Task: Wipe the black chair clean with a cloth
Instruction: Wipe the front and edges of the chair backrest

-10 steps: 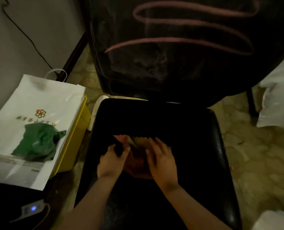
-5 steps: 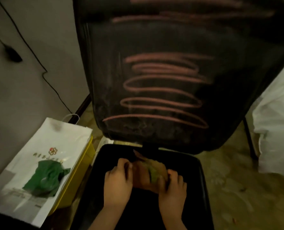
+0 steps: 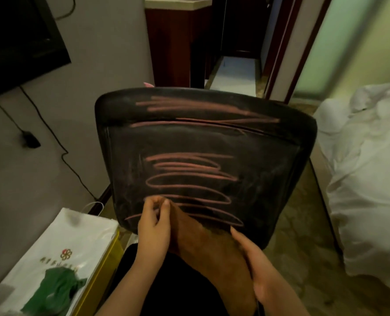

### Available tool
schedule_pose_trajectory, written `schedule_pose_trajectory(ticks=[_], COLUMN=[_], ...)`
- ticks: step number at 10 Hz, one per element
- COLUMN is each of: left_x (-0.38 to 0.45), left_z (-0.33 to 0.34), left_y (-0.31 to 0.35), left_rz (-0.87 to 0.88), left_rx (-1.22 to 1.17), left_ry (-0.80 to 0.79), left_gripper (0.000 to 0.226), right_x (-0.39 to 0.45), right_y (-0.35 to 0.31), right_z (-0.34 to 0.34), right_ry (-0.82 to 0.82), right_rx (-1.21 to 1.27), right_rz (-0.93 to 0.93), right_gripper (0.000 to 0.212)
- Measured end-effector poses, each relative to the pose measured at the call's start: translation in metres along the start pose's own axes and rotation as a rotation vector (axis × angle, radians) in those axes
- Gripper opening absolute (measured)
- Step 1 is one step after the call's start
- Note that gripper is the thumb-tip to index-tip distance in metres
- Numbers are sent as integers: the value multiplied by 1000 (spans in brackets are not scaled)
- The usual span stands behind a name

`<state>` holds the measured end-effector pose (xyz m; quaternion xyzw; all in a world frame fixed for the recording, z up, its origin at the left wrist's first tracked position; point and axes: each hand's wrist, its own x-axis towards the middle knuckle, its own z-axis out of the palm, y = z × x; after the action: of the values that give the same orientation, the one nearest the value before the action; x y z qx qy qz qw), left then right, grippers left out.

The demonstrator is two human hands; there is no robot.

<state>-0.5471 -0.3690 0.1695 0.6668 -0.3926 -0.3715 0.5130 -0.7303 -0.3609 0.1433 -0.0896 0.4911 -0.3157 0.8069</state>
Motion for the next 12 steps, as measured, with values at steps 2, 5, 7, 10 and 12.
schedule_pose_trajectory(ticks=[2,5,7,10,12], left_x=[24,110,157,201,213], left_z=[-17,-23,-47,-69,-50], left_y=[26,73,91,114,118], left_rz=[97,337,504,774,706], left_rx=[8,244,522,620,711], left_ry=[82,145,191,188,26], left_gripper=[13,18,18,41,44], right_x=[-18,-5,83,128,84], right_y=[-7,-79,-94,-91,-117], right_z=[10,136,187,207,141], right_ry=[-77,67,1008,808,1273], right_rx=[382,379,-1085,-1746,-1157], right_rz=[-293,-1098,-1282,-1947,-1658], right_gripper=[97,62,74,38,33])
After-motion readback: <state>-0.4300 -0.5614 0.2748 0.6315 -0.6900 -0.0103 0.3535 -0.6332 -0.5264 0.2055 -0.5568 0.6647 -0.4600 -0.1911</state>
